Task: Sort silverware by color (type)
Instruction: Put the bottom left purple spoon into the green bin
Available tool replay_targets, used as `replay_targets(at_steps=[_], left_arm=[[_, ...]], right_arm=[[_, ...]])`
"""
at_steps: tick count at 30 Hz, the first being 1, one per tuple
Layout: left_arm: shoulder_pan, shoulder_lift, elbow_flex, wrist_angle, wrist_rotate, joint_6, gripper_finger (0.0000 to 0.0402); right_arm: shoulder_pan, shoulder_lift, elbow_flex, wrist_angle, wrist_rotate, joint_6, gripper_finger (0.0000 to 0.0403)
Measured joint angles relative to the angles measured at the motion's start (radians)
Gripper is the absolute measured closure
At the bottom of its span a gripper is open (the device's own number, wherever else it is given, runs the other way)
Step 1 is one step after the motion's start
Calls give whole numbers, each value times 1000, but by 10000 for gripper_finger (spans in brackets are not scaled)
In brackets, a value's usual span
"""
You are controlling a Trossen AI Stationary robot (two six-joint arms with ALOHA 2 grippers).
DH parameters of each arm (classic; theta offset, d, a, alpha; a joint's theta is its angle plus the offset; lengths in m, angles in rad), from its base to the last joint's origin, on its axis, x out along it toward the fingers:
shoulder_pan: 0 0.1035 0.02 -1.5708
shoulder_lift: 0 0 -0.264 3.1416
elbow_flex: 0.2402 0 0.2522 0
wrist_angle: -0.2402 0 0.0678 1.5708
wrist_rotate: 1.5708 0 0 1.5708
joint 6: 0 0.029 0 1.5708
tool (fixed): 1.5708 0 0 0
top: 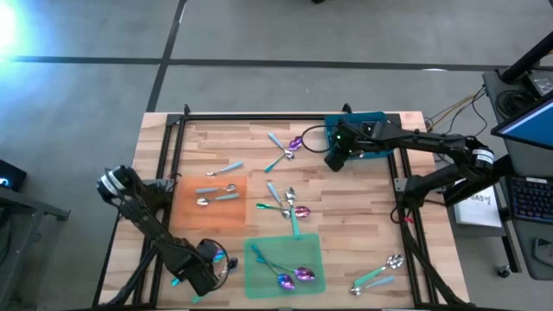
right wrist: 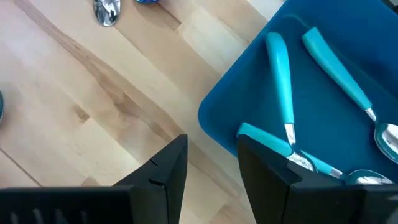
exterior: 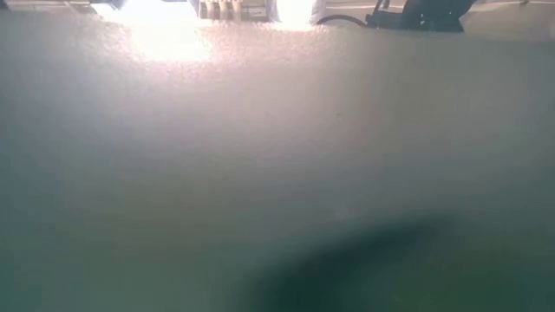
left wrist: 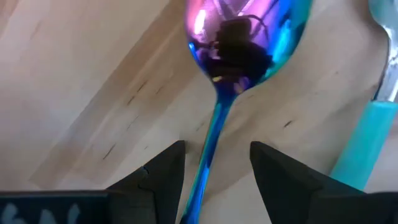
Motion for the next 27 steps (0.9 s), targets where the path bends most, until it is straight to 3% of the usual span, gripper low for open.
replay_targets(at_steps=[4,10,19,23,27], left_arm=[[4,12,0,12,-3,53,277],[5,-13,-3,5,-12,40,388],[5,-138,-9,-91,-123,-46,395],[5,-263,-8,-89,-276,-74,396],[5,-390,-8,-85,-598,-59,397]], right_arm=[[0,0,0,2,0,8,273],[1,0,0,2,0,51,281],[47,0,0,6,0,47,284],[98,0,0,37,0,16,284],[161,0,0,125,-17,5,283]])
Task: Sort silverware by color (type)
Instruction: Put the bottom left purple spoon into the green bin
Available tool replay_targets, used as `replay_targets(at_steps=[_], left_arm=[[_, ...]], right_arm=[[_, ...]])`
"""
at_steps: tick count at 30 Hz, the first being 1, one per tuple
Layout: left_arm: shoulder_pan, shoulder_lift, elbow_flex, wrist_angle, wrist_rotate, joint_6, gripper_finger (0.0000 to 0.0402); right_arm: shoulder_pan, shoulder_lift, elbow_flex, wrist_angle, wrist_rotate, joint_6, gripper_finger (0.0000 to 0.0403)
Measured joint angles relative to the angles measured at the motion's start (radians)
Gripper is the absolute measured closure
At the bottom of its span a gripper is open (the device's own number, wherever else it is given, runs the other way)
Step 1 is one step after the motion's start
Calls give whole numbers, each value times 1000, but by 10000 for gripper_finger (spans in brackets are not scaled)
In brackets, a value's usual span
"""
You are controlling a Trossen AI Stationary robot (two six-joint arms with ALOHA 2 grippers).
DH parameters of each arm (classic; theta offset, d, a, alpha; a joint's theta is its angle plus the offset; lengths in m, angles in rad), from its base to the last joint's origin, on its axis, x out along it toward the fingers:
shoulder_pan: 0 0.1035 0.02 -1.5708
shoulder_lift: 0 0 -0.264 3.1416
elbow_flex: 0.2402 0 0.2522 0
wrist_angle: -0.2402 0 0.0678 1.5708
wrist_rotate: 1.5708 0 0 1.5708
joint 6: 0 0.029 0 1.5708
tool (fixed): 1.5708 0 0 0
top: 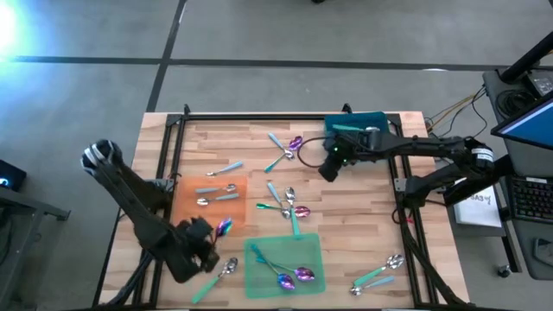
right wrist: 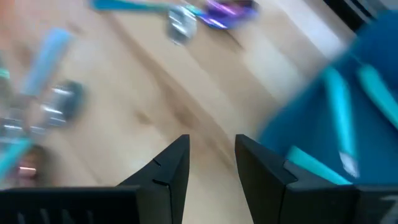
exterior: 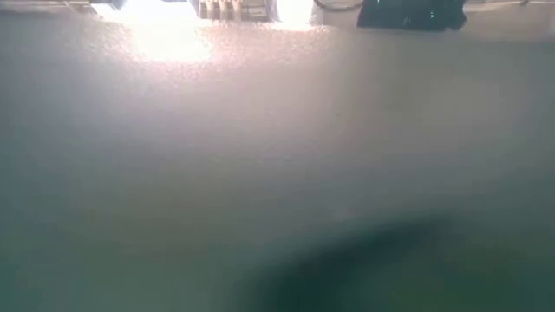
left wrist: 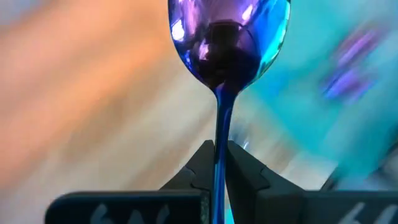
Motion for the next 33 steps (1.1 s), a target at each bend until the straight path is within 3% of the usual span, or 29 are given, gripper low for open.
replay_targets(at_steps=[7,10,12,19,27,33], left_arm=[[23,-118,0,10,-643,215,398],[35,-120,0,32,-829,274,398],[52,-113,0,60,-893,297,399],[127,-48,0,183,-902,358,399],[186,38,0,368,-792,567,397],[220,94,8,543,-778,714,396]], right_arm=[[167,0,-21,380,-73,-9,284],[243,0,-45,578,-74,-8,283],[289,0,-60,703,-75,-9,282],[393,47,-69,951,-70,-8,282],[403,198,-45,955,-18,32,282],[403,309,20,955,0,44,282]])
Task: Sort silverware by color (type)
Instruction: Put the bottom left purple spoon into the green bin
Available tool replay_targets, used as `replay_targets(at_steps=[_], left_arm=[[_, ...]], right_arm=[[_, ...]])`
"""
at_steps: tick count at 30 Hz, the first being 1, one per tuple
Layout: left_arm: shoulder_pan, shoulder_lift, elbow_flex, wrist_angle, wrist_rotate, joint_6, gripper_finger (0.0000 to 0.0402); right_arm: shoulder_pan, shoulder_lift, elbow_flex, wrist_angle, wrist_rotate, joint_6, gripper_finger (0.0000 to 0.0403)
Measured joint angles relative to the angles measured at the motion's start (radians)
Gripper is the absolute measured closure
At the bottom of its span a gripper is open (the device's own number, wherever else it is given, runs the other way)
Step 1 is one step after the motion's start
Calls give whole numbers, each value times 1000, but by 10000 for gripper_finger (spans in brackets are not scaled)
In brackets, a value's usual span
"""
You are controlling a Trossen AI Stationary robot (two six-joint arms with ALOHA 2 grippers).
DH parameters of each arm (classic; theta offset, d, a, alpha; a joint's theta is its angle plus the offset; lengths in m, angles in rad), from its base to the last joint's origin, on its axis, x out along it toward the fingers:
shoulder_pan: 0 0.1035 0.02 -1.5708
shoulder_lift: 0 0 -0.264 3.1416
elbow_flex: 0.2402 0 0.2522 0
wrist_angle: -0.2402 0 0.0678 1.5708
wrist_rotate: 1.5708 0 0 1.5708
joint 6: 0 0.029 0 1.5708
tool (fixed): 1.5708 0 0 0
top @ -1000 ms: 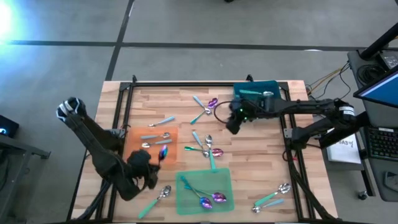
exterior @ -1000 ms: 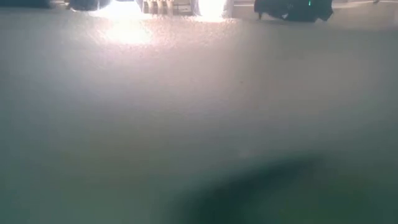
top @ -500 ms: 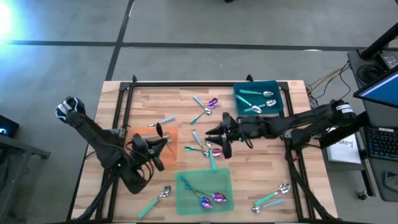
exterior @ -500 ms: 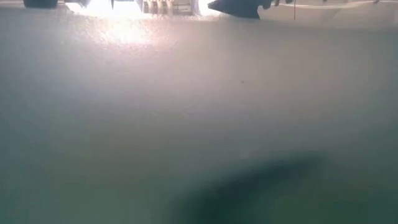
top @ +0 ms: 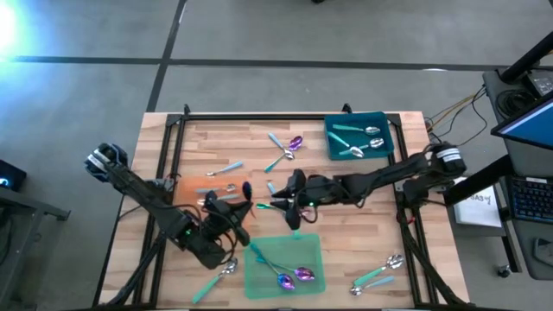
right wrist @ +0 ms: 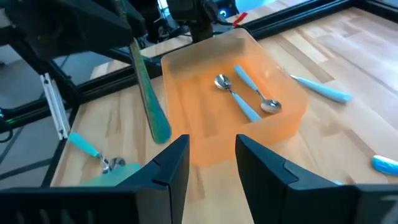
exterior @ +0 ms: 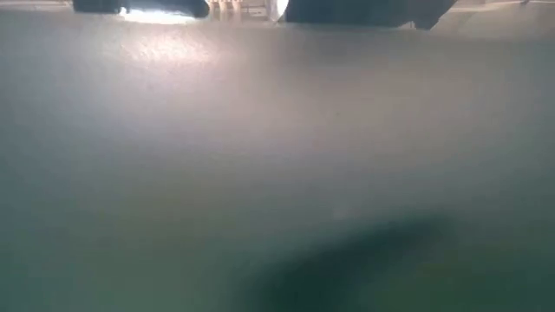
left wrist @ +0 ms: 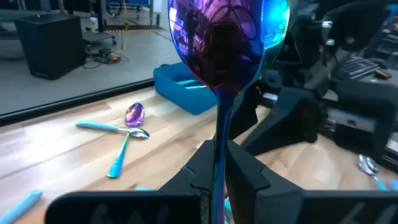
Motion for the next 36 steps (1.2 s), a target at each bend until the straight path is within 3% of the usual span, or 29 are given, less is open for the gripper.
replay_targets(at_steps=[8,20,26,30,36], left_arm=[[69,4,0,68,2,13,396],[114,4,0,140,13,51,395],[125,4,0,270,68,142,395],[125,4,0,345,67,221,395],[126,4,0,362,66,242,395]], right_arm=[[0,87,97,-2,1,-44,282],[0,97,151,0,0,-101,282],[0,97,157,0,0,-116,287],[-2,97,157,-4,0,-123,314],[-2,97,157,-12,-1,-139,387]])
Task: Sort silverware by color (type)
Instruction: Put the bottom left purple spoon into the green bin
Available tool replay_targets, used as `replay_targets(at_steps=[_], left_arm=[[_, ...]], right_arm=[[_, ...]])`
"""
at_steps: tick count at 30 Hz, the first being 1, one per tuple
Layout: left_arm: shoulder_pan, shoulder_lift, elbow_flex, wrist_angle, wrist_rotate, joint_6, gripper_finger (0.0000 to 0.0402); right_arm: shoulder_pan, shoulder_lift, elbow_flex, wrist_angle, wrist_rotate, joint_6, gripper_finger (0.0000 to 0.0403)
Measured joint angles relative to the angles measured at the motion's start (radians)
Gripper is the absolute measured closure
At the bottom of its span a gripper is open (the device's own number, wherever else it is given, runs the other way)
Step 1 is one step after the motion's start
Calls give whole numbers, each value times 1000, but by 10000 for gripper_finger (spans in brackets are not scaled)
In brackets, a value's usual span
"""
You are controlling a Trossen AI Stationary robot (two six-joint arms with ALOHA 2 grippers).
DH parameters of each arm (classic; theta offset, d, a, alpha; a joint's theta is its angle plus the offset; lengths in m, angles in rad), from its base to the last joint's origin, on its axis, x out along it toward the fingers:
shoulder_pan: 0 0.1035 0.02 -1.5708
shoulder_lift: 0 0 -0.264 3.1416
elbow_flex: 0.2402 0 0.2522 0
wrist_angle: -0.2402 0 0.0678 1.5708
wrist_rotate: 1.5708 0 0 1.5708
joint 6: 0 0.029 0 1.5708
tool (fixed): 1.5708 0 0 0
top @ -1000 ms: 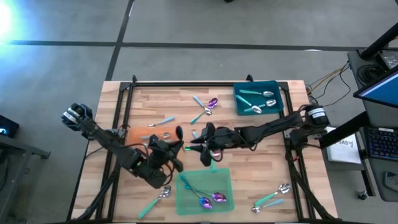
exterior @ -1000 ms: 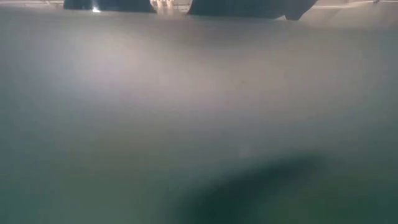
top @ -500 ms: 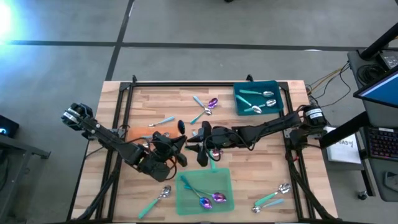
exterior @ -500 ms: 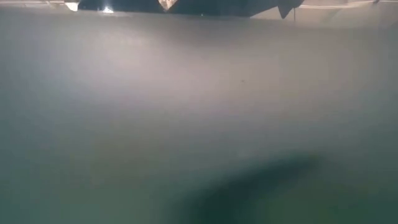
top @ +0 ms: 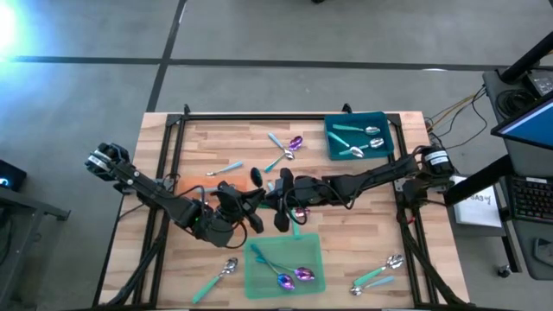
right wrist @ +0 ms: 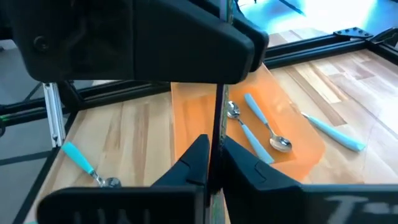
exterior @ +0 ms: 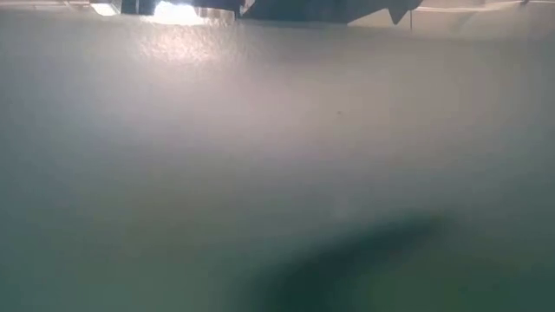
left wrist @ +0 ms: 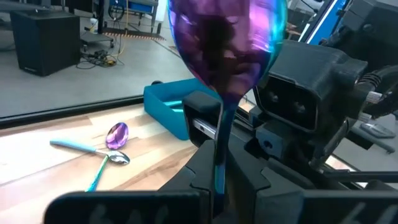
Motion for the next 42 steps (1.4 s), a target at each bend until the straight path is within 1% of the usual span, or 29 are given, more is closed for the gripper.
replay_targets(at_steps=[4,8,11,14,18,21,24,29,34,37,40,42], left_arm=[[0,0,0,3,2,15,395],[0,0,0,1,4,16,395],[-1,0,0,-7,9,16,390],[-1,-1,0,-13,28,35,373],[-1,-2,0,-15,116,77,344],[-1,-2,0,-14,154,107,323],[-1,-2,0,-14,158,125,304],[-2,-2,0,-25,159,126,278],[-9,-3,0,-31,163,125,266],[-11,-4,0,-30,223,116,265],[-11,-4,0,-30,306,94,265],[-13,-4,0,-29,344,93,265]], right_arm=[[0,0,0,1,-9,-4,394],[0,0,1,0,-53,-3,395],[3,0,10,-23,-58,-2,395],[7,0,27,-74,-62,-1,396],[9,-1,57,-158,-61,-9,396],[9,-7,89,-249,-39,-27,396],[8,-11,125,-331,-1,-39,396],[13,-12,167,-439,4,-46,396],[37,-12,192,-537,-7,-19,395],[62,-12,200,-583,-10,19,395],[95,-12,202,-587,-58,69,395],[121,-12,202,-583,-86,99,395]])
